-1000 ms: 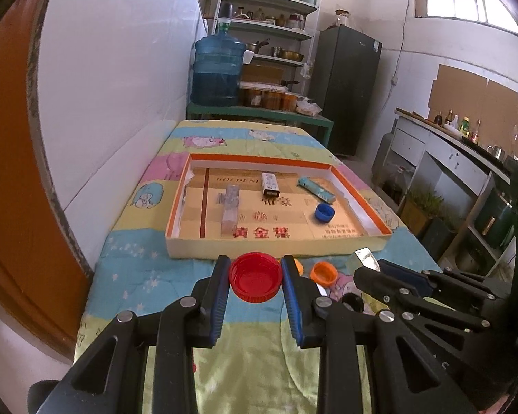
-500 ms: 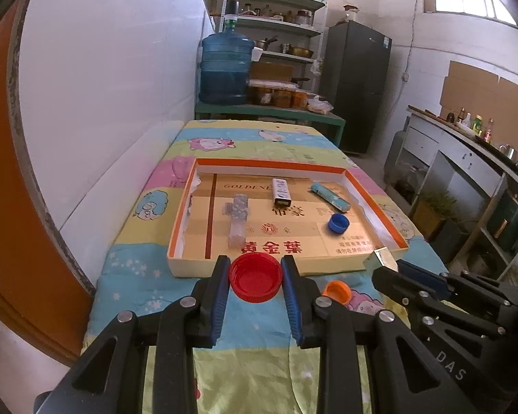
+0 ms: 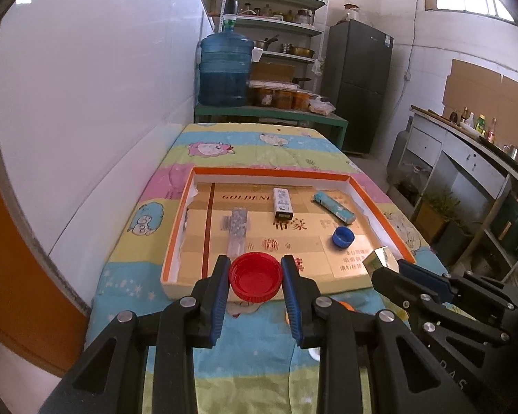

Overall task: Organize rigid objects
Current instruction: 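Carry the red cap with the left gripper while the right carries the gold box into the tray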

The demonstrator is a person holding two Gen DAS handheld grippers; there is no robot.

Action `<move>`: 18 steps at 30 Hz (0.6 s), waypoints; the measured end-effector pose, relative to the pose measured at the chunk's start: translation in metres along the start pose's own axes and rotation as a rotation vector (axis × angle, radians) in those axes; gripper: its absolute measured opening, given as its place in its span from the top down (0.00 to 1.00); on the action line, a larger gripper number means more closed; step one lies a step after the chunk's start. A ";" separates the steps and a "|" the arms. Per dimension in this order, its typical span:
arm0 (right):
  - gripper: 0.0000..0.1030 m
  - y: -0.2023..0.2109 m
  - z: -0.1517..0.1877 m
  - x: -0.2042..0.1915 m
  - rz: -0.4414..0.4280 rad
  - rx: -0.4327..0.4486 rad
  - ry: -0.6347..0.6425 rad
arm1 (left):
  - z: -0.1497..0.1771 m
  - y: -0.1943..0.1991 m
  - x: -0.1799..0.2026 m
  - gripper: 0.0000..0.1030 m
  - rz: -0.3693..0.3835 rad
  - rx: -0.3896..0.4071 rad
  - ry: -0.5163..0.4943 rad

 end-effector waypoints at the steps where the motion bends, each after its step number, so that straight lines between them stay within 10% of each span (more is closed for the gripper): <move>1: 0.82 -0.002 -0.002 0.002 0.000 0.001 -0.001 | -0.001 -0.001 0.001 0.71 0.001 0.001 0.000; 18: 0.82 -0.035 -0.019 0.027 -0.032 -0.002 -0.014 | -0.034 -0.036 0.008 0.71 0.007 -0.025 -0.007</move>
Point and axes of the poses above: each gripper's, at about its wrist camera, not at the fingertips, and y roughly against the way its jaws point, x to its right, z to its underside, the point moved 6 cm from there along -y, roughly the way its jaws point, and after that the axes turned 15 degrees about y, right-handed, at the moved point
